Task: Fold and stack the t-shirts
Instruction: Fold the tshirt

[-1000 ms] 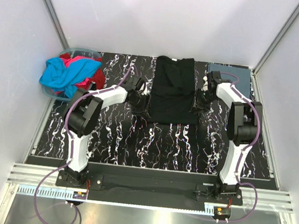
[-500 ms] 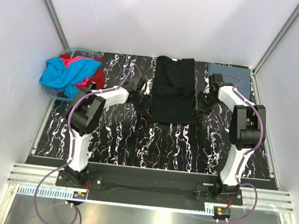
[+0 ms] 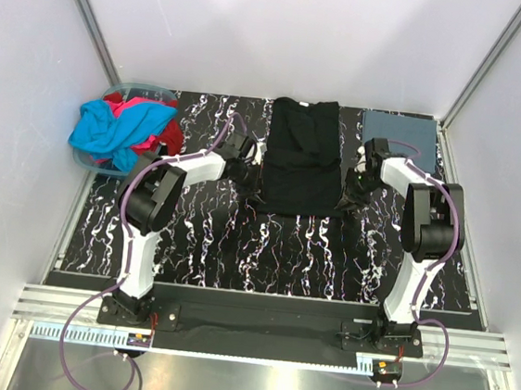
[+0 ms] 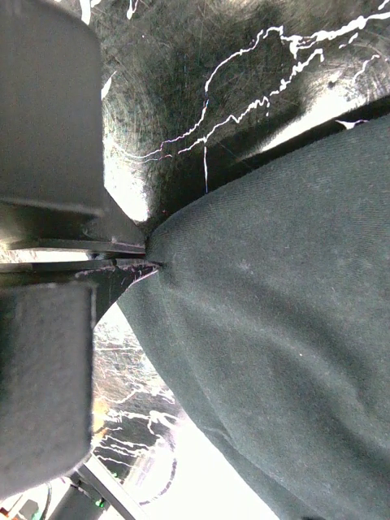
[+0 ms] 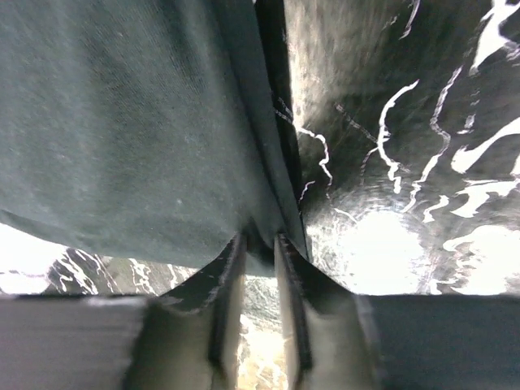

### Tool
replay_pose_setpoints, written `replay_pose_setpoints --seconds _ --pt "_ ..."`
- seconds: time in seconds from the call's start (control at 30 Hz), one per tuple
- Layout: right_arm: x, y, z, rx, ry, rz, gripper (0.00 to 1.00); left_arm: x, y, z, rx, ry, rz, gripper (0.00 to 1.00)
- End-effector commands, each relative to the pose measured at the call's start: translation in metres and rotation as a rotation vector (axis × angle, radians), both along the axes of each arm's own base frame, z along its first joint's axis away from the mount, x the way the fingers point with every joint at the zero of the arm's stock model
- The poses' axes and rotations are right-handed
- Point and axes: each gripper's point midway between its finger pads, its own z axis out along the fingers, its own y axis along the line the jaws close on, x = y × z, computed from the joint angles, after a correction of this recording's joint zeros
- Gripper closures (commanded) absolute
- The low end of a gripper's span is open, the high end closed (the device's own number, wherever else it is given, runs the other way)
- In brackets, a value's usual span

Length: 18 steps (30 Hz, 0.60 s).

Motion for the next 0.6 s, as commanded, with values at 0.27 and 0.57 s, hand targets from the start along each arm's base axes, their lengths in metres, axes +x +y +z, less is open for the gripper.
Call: replay_pose_setpoints --seconds 0.27,0.57 --pt "-0.043 0.011 0.007 0.102 -0.038 -0.107 1.0 -0.053 0.025 -0.007 0.068 0.052 0.017 1.0" --pt "-0.118 0.001 -0.005 0.094 0.032 -0.246 1.0 -0.116 0.034 -0.011 0.122 0.06 -0.031 1.0"
